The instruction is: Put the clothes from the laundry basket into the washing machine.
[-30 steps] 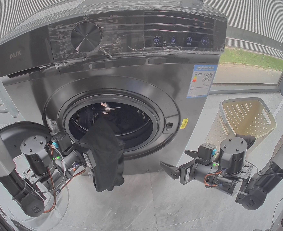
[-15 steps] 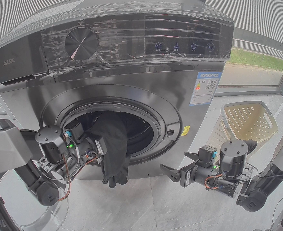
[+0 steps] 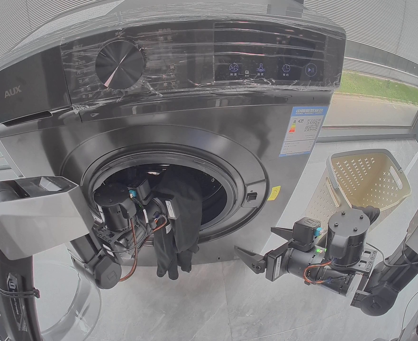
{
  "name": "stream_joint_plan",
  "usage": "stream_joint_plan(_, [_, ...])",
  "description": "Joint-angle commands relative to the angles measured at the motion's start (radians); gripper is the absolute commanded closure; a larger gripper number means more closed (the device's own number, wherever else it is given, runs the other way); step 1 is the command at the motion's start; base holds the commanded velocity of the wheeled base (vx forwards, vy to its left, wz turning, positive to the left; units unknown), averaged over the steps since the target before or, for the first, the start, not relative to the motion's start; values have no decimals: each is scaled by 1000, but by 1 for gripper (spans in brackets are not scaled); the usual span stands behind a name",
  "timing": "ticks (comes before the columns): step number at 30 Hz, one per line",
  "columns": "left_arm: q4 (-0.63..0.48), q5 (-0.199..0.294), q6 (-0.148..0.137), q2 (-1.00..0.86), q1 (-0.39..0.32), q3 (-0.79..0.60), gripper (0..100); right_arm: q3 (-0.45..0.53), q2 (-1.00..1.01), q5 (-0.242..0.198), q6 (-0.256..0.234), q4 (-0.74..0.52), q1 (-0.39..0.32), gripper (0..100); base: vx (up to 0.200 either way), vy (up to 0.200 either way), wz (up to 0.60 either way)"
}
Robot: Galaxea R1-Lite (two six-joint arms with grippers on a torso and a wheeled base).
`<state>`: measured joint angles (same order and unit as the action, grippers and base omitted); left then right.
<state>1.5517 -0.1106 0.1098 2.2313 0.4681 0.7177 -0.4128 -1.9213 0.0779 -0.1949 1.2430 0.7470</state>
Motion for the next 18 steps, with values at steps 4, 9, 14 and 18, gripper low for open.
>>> stream_joint_plan(4, [-12, -12, -1, 136, -19, 177, 100, 11, 4, 0, 6, 29, 5, 0, 0, 0, 0])
stream_joint_plan(9, [-64, -27, -1, 199, -28, 301, 100, 12, 10, 0, 6, 30, 6, 0, 0, 0, 0])
stream_joint_plan(14, [-128, -40, -1, 252, -49, 462, 100, 15, 24, 2, 5, 32, 29, 0, 0, 0, 0])
stream_joint_plan(18, [-167, -64, -1, 297, -69, 598, 100, 19, 39, 26, 5, 30, 41, 0, 0, 0, 0])
